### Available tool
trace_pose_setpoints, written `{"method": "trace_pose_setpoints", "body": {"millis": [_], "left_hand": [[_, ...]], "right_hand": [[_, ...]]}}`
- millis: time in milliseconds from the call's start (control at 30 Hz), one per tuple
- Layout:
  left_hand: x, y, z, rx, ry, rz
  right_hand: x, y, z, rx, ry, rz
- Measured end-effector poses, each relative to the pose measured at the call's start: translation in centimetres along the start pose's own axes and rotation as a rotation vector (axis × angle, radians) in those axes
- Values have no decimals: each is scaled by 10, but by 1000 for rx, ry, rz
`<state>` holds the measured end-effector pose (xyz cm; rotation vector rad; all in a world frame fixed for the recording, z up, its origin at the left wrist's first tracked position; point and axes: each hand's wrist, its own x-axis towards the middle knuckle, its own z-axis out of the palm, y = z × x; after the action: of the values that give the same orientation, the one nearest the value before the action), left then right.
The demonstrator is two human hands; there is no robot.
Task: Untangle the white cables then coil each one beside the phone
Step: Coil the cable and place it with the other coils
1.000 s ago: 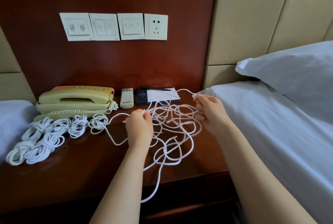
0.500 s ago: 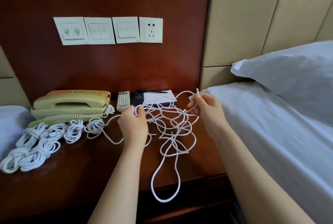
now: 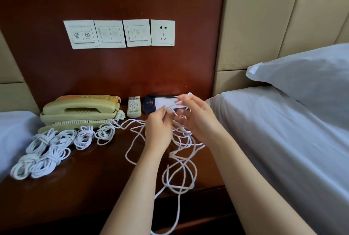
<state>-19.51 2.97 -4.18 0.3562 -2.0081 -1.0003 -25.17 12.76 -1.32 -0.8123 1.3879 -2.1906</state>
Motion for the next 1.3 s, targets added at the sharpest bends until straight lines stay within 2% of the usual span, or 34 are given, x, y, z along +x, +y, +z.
{"method": "trace_pose_setpoints", "body": {"millis": [133, 233, 367, 500, 600, 767, 833, 933, 1033, 1167, 1300], "left_hand": [[9, -7, -4, -129, 171, -240], [14, -4, -8, -425, 219, -440], [17, 12, -21, -758, 163, -529], [24, 19, -41, -973, 174, -569], [31, 23, -59, -1065, 206, -542], [34, 26, -77, -1111, 251, -512], [34, 24, -81, -1110, 267, -512], [34, 16, -81, -1121, 282, -560], [33, 10, -76, -1161, 276, -596], [31, 13, -69, -1245, 236, -613], [30, 18, -63, -1365, 216, -618]], "right_hand": [[-5, 22, -2, -647, -65, -75], [-5, 39, -13, -1048, -159, -69], [-3, 52, -27, -1259, -268, -50], [12, 67, -50, -1486, -231, -161], [27, 70, -62, -1537, -188, -143], [54, 61, -60, -1637, -176, 66], [60, 50, -54, -1617, -242, 112], [60, 22, -39, -1444, -393, 161], [49, -4, -19, -1336, -430, 94], [29, -10, 9, -1303, -293, -161], [30, 16, 23, -1321, -320, -149]]}}
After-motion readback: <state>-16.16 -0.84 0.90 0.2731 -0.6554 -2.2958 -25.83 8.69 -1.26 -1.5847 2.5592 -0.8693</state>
